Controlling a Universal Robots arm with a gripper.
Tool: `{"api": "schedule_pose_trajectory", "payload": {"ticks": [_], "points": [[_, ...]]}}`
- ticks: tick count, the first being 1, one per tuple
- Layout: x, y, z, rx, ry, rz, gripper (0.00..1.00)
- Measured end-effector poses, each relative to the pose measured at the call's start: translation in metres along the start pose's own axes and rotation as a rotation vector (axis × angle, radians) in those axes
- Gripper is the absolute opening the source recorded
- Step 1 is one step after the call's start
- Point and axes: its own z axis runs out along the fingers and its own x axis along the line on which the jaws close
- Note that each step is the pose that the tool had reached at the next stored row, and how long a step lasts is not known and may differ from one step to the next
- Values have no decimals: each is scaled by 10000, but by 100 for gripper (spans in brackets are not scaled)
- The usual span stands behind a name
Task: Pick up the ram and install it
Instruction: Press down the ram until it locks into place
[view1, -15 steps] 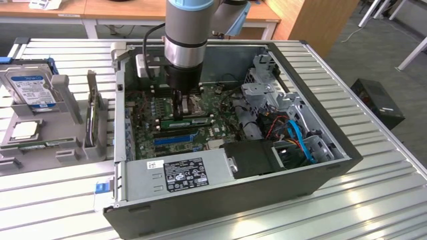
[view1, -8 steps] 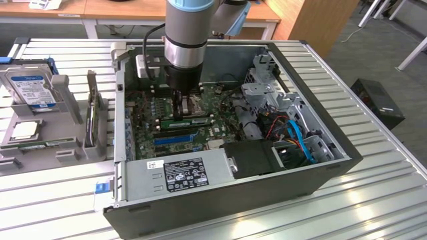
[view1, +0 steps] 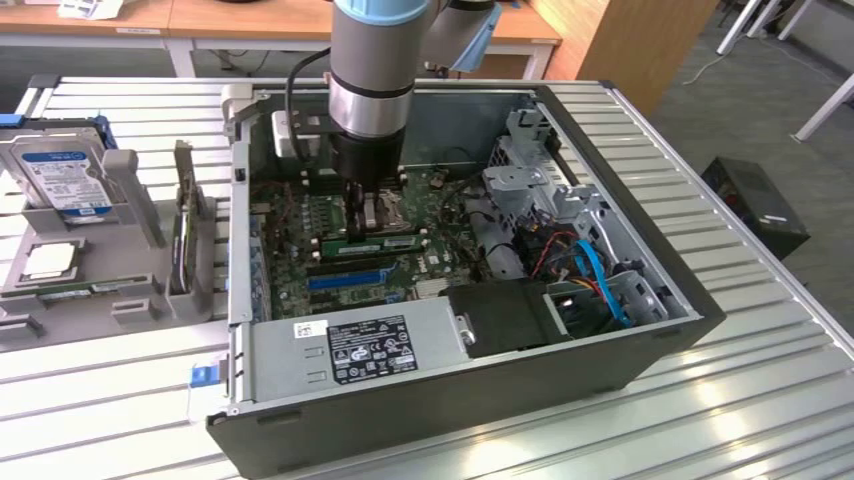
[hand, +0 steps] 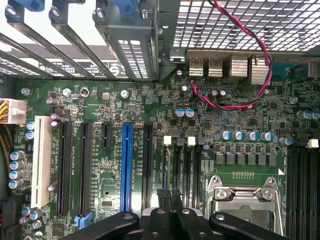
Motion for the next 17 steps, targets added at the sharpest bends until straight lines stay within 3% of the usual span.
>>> {"api": "schedule_pose_trajectory", "payload": {"ticks": [17], "points": [[3,-1,28,0,-8,0,10]]}}
